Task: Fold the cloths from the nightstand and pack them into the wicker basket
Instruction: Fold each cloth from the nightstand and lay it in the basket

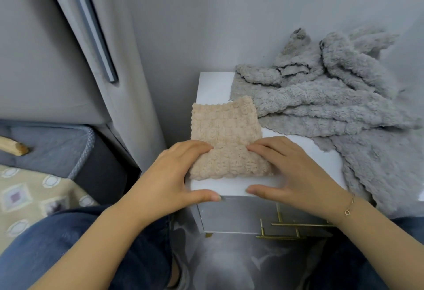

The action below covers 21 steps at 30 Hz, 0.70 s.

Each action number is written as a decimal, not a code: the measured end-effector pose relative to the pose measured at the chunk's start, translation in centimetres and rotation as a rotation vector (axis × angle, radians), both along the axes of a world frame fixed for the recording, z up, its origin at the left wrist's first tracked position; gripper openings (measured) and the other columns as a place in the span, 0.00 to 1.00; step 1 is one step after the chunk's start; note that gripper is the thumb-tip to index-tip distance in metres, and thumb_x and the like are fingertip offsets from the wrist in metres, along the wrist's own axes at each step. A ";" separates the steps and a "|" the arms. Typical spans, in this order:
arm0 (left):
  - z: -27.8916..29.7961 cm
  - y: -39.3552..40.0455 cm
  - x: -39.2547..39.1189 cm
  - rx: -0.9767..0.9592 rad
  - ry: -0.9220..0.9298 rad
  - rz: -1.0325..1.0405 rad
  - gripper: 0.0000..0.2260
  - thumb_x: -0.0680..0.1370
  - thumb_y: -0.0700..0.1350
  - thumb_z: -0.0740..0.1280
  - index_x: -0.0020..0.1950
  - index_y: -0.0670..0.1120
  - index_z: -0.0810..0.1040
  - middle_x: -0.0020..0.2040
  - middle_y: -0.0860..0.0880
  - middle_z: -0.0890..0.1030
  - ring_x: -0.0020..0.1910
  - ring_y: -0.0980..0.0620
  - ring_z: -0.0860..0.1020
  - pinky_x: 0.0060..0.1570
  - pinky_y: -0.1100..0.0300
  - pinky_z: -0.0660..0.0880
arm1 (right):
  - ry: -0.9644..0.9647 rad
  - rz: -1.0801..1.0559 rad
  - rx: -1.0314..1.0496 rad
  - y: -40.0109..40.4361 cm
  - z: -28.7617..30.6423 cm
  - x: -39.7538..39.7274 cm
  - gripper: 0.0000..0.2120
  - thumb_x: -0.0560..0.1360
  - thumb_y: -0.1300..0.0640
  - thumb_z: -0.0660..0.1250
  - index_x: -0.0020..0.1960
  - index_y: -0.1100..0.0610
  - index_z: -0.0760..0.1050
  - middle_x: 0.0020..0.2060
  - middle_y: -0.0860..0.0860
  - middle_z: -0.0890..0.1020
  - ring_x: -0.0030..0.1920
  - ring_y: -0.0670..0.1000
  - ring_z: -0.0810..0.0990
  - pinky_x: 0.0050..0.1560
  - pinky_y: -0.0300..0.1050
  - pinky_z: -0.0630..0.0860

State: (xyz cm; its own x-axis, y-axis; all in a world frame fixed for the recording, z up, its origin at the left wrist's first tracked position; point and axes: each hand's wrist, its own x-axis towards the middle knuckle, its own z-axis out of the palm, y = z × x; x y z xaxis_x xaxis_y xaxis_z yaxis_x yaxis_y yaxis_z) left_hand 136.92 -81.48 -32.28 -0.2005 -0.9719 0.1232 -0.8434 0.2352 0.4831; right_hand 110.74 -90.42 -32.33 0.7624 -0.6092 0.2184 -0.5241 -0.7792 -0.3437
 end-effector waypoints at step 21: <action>0.6 3.6 -1.6 -0.052 0.471 0.218 0.16 0.70 0.62 0.69 0.51 0.54 0.81 0.50 0.55 0.82 0.53 0.52 0.79 0.53 0.58 0.75 | -0.366 -0.103 0.424 1.7 1.0 -0.4 0.17 0.64 0.35 0.70 0.40 0.48 0.82 0.42 0.45 0.78 0.48 0.47 0.76 0.49 0.35 0.69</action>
State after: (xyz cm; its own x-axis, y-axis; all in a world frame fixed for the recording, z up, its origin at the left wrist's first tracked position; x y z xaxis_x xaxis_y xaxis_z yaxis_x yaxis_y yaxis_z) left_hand 135.33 -77.88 -31.69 0.0948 -0.9752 0.2001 -0.5692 0.1118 0.8146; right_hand 110.36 -88.76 -31.31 0.6152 -0.7682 0.1772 -0.3781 -0.4848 -0.7887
